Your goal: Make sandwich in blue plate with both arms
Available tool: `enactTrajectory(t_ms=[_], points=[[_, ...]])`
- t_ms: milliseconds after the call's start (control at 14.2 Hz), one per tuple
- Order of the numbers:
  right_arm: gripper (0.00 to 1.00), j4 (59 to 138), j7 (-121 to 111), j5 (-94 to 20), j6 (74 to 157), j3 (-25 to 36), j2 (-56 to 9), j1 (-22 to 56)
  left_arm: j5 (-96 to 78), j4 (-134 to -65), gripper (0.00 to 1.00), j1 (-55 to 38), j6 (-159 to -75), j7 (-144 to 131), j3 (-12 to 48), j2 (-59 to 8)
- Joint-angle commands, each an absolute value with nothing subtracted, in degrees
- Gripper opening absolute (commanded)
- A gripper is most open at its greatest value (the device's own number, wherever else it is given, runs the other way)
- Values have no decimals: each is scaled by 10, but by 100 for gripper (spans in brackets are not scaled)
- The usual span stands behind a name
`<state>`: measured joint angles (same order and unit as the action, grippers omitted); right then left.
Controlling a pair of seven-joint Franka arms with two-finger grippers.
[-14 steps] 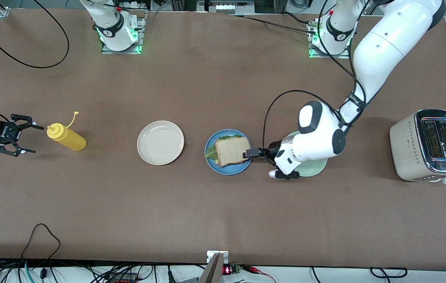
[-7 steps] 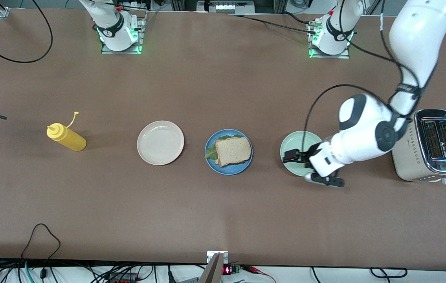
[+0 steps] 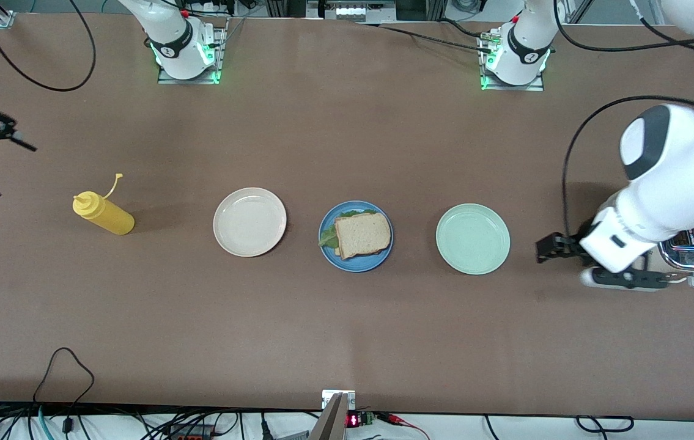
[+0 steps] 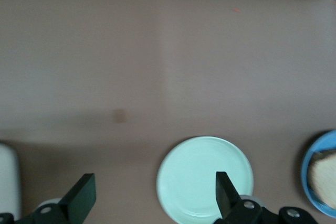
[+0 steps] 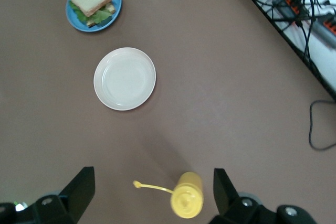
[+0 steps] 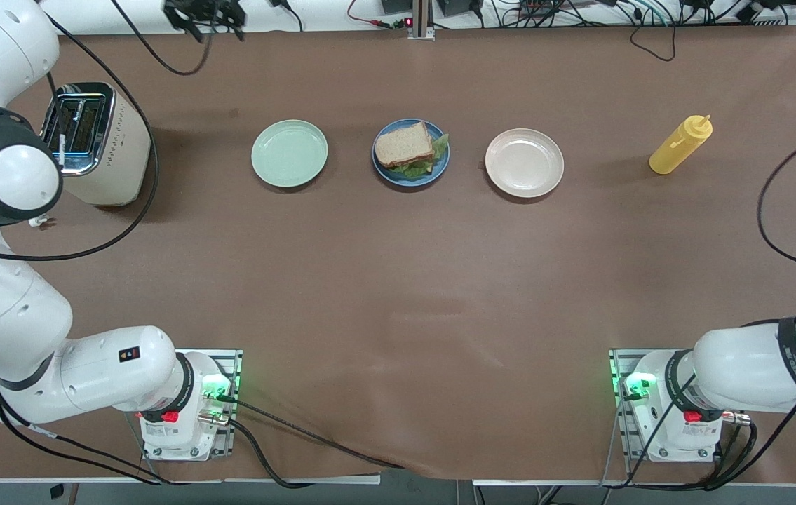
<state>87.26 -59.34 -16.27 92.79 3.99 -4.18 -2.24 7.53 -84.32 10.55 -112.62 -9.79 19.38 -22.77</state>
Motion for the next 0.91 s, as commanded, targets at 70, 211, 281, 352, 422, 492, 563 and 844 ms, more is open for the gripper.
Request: enactTrajectory(t_ms=[70, 211, 281, 352, 422, 492, 563, 844], points=[[100, 893, -320, -87, 934, 56, -24, 68, 24, -833, 100, 36, -1032, -84, 56, -151], [100, 905, -213, -29, 940, 55, -27, 96, 19, -834, 100, 8, -982, -50, 6, -114], [100, 913, -172, -24, 940, 54, -30, 97, 18, -838, 100, 1, -963, -44, -2, -97], [100, 919, -136, -24, 939, 53, -33, 96, 18, -838, 100, 2, -937, -44, 3, -86], [100, 921, -118, -23, 940, 53, -40, 95, 18, -842, 100, 1, -925, -43, 7, -76], [100, 918, -116, -23, 945, 53, -47, 92, 18, -864, 100, 3, -925, -38, 11, -61], [100, 918, -116, -21, 947, 53, -47, 87, 18, -885, 100, 5, -928, -25, 11, -45], [100, 917, -116, -23, 940, 53, -33, 42, 17, -959, 100, 10, -958, -24, 11, 7]])
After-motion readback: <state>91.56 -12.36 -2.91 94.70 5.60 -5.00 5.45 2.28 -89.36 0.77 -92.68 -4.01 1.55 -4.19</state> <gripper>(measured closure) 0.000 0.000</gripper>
